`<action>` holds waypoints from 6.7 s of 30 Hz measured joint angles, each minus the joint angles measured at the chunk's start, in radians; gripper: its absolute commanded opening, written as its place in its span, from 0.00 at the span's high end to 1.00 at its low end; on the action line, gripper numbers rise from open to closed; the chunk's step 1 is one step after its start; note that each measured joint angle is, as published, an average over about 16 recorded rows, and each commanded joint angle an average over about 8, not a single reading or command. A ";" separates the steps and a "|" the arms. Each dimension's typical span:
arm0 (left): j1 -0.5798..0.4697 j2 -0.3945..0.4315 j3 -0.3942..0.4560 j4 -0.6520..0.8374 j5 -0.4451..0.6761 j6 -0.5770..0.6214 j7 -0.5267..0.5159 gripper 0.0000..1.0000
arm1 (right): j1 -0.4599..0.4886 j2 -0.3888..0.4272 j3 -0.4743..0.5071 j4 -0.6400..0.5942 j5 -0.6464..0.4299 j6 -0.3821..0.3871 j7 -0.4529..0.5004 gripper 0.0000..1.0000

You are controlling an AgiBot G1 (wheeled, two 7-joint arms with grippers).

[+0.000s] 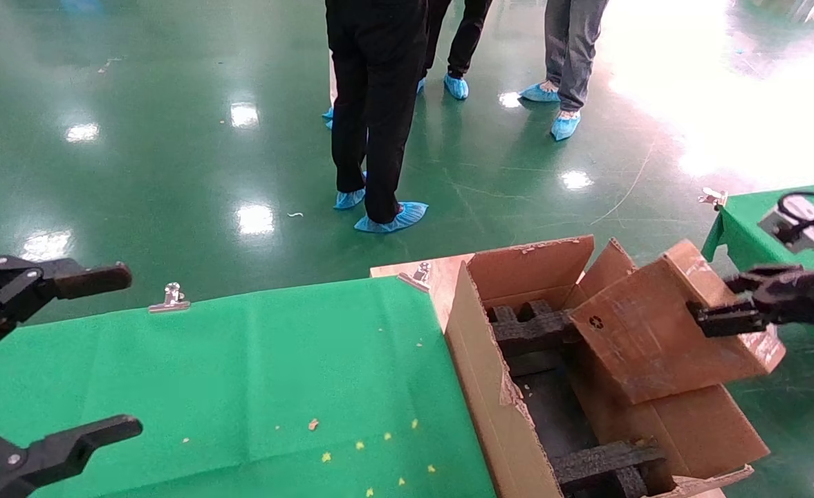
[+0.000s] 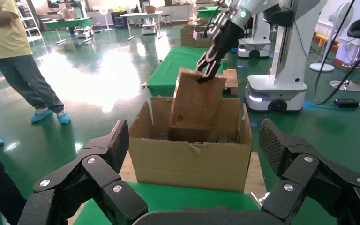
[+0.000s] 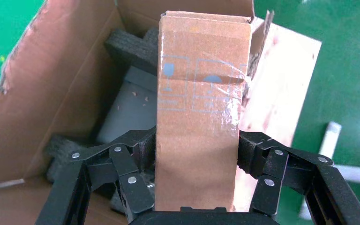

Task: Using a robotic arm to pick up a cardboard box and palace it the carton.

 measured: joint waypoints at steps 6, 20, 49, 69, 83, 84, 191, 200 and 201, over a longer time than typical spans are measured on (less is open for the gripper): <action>0.000 0.000 0.000 0.000 0.000 0.000 0.000 0.00 | -0.069 0.030 -0.005 0.018 0.070 0.056 0.046 1.00; 0.000 0.000 0.000 0.000 0.000 0.000 0.000 0.00 | -0.093 0.022 -0.015 0.025 0.087 0.075 0.096 1.00; 0.000 0.000 0.000 0.000 0.000 0.000 0.000 0.00 | -0.063 -0.143 -0.150 0.180 -0.243 0.280 0.751 1.00; 0.000 0.000 0.001 0.000 -0.001 0.000 0.000 0.00 | -0.191 -0.252 -0.183 0.113 -0.259 0.413 0.824 1.00; 0.000 0.000 0.001 0.000 -0.001 0.000 0.001 0.00 | -0.289 -0.352 -0.166 -0.052 -0.192 0.437 0.734 1.00; 0.000 0.000 0.001 0.000 -0.001 0.000 0.001 0.00 | -0.295 -0.358 -0.164 -0.063 -0.187 0.436 0.726 1.00; 0.000 -0.001 0.002 0.001 -0.002 -0.001 0.001 0.00 | -0.176 -0.266 -0.007 0.358 -0.023 0.521 0.414 0.00; 0.000 -0.001 0.002 0.001 -0.002 -0.001 0.001 0.00 | -0.185 -0.152 0.032 0.669 0.041 0.576 0.384 0.00; 0.000 -0.001 0.002 0.001 -0.002 -0.001 0.001 0.00 | -0.188 -0.147 0.035 0.683 0.046 0.578 0.379 0.00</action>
